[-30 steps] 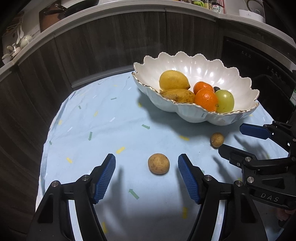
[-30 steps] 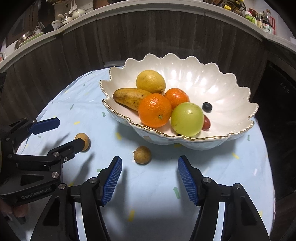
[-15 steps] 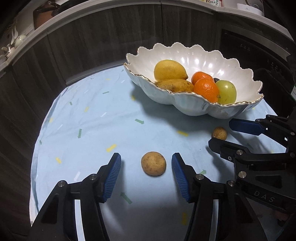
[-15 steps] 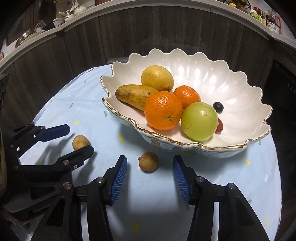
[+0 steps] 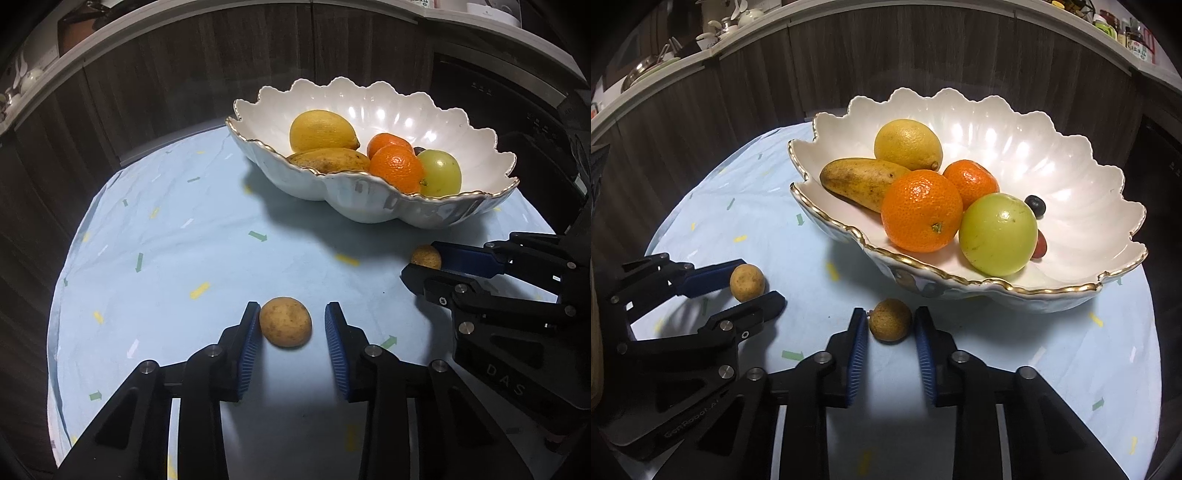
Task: Organize fruits
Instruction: 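Grasp a brown longan with the left tool while the right tool grasps the other, then carry both brown longans over the white bowl with both tools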
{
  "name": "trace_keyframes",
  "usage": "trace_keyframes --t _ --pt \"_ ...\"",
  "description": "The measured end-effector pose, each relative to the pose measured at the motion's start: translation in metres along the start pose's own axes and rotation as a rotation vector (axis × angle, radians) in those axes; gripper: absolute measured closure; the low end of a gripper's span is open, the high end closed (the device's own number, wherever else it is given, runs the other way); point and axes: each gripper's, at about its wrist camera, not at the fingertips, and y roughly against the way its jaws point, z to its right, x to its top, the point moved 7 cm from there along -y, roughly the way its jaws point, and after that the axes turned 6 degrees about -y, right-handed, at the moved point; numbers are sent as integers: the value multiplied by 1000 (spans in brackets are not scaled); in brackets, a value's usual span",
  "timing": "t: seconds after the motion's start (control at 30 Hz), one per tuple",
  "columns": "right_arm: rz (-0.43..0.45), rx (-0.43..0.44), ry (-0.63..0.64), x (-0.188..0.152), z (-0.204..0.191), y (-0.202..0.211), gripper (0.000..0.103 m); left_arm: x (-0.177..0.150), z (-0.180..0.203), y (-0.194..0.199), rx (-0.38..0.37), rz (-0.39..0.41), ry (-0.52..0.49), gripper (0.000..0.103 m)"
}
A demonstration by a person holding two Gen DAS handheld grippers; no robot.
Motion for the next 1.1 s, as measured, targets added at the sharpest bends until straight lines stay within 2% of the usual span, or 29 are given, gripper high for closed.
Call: trace_keyframes --t 0.13,0.53,1.1 --pt "0 0 0 0 1 1 78 0 -2 1 14 1 8 76" --pt "12 2 -4 0 1 13 78 -1 1 8 23 9 0 77" --pt "84 -6 -20 6 8 59 78 16 14 52 45 70 -2 77"
